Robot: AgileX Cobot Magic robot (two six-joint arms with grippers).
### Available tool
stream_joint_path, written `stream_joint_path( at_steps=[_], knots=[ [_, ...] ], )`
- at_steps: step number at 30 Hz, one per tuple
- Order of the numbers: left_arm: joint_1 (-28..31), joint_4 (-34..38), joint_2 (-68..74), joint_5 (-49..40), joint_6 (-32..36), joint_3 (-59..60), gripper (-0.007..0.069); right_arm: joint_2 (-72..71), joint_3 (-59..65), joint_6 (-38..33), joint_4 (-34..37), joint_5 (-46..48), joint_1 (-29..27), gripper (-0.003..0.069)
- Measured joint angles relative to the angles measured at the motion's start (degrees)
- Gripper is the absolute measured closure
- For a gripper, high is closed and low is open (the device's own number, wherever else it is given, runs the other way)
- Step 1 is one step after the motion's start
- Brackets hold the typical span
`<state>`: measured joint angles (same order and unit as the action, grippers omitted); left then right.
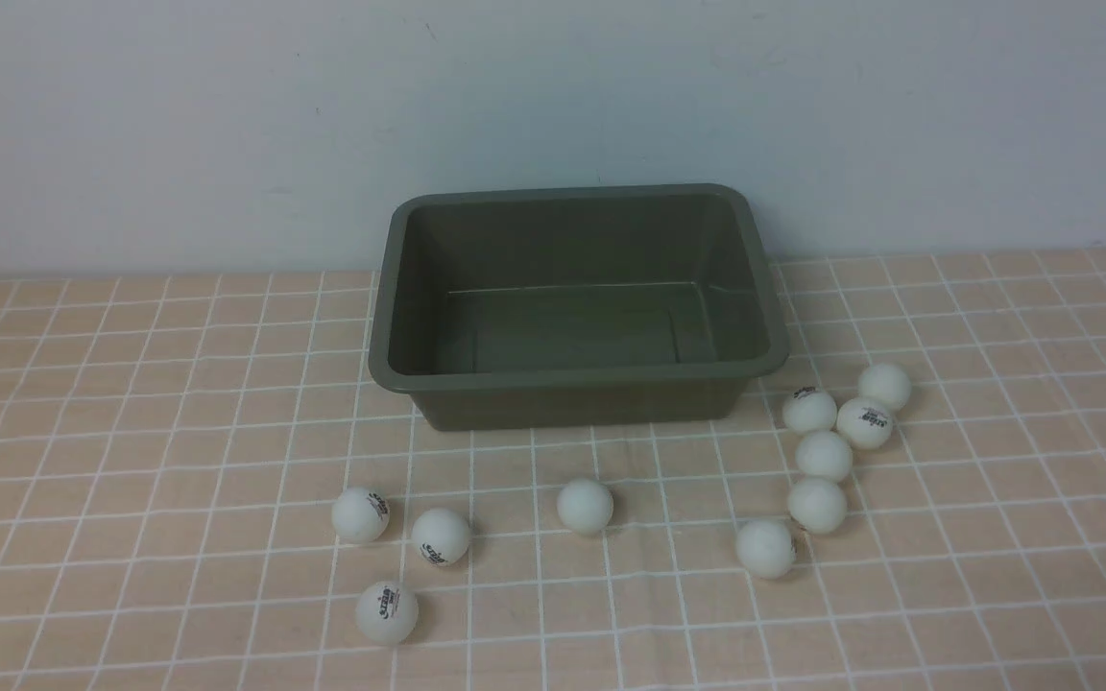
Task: Put the table tennis balls into the box on the light coffee tablecloth.
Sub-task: 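Reach for and grasp a ping pong ball on the table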
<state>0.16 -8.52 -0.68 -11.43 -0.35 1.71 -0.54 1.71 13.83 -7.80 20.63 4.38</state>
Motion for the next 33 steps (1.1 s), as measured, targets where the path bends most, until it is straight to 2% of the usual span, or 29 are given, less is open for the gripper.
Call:
stream_joint_path(
  at_steps=[33],
  knots=[
    [0.0,0.0,0.0,0.0,0.0,0.0,0.0693,0.0,0.0,0.0,-0.05,0.0,0.0,0.0677]
  ],
)
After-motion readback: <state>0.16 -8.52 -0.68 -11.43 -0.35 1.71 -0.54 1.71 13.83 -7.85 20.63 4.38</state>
